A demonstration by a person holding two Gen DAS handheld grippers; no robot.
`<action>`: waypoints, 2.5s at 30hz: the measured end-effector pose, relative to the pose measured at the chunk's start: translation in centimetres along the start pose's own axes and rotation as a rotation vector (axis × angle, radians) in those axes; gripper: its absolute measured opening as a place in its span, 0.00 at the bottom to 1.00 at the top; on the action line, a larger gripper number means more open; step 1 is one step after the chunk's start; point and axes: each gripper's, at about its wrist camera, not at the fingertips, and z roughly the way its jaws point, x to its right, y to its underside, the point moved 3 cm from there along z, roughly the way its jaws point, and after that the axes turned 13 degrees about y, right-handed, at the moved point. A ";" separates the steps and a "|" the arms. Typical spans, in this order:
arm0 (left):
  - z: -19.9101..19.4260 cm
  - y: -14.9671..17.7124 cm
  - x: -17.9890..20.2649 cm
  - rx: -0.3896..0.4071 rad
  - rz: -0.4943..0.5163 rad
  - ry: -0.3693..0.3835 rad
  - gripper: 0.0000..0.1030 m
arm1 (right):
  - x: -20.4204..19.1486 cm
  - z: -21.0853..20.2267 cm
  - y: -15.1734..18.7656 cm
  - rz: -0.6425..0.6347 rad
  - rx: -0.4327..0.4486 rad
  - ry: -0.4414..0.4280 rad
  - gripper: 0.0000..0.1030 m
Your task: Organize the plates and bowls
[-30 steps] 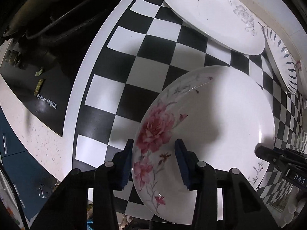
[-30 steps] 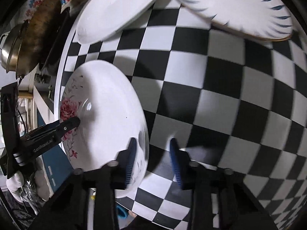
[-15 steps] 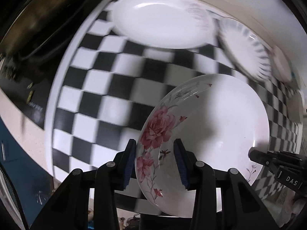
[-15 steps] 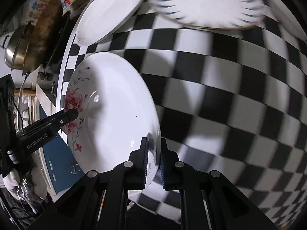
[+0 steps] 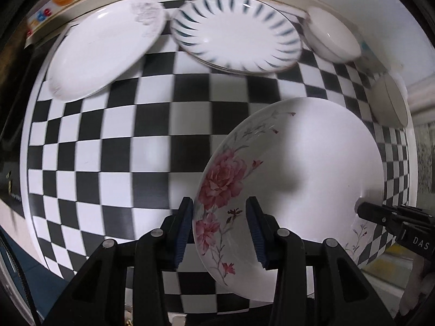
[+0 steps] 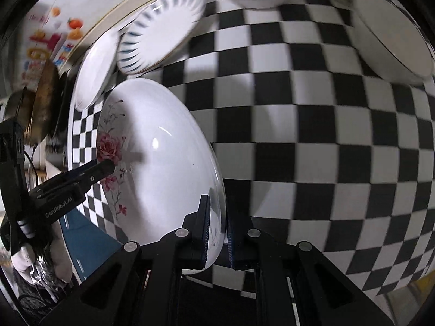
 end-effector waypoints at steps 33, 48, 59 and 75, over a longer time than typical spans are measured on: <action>-5.3 -8.3 -20.6 0.207 -0.632 0.071 0.36 | -16.8 -5.2 -18.5 -0.329 0.194 -0.144 0.38; -5.7 -11.1 -27.3 0.222 -0.793 0.116 0.34 | -30.6 8.5 -31.9 -0.562 -0.001 0.029 0.37; -8.3 -11.4 -30.8 0.258 -0.864 0.137 0.33 | -30.8 9.1 -33.5 -0.603 0.011 0.017 0.22; -10.8 -6.5 -30.0 0.425 -0.922 0.296 0.36 | -30.7 9.4 -32.9 -0.693 -0.065 0.019 0.21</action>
